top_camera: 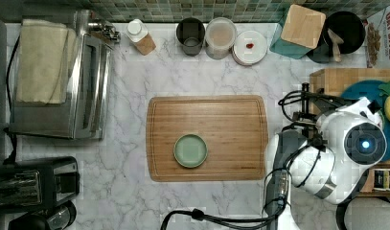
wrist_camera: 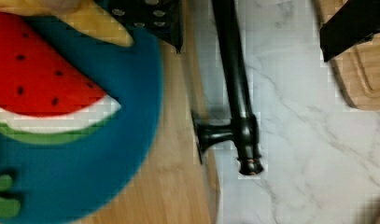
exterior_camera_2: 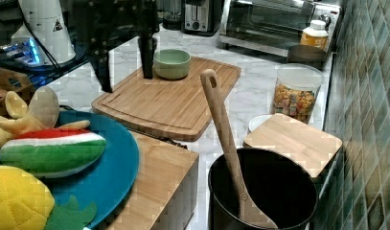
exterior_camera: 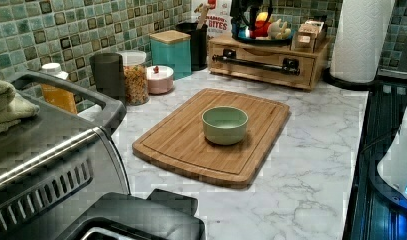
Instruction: Open the drawer.
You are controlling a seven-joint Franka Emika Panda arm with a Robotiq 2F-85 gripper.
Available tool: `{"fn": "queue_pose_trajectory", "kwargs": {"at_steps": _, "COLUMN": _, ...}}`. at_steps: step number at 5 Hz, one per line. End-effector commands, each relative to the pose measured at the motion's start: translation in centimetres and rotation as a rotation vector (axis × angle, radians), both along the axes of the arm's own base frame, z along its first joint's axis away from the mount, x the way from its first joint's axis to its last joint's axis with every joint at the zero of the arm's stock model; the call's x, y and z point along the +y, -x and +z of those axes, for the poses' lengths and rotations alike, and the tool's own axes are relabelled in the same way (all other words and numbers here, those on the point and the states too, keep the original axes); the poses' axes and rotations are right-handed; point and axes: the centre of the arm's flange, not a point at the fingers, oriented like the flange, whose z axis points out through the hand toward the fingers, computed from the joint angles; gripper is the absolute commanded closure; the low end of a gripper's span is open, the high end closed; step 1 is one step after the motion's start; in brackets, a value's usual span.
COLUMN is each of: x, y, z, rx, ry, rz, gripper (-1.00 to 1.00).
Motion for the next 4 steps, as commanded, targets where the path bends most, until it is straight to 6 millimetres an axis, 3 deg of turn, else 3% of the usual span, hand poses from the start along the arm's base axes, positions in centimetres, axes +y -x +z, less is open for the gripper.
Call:
{"fn": "queue_pose_trajectory", "kwargs": {"at_steps": 1, "x": 4.2, "y": 1.0, "z": -3.1, "rx": 0.051, "ry": -0.047, "rz": 0.196, "gripper": -1.00}}
{"fn": "queue_pose_trajectory", "kwargs": {"at_steps": 2, "x": 4.2, "y": 0.5, "z": -3.8, "rx": 0.065, "ry": 0.029, "rz": 0.188, "gripper": -1.00}}
{"fn": "queue_pose_trajectory", "kwargs": {"at_steps": 4, "x": 4.7, "y": 0.7, "z": -8.0, "rx": 0.067, "ry": 0.088, "rz": 0.117, "gripper": -1.00}}
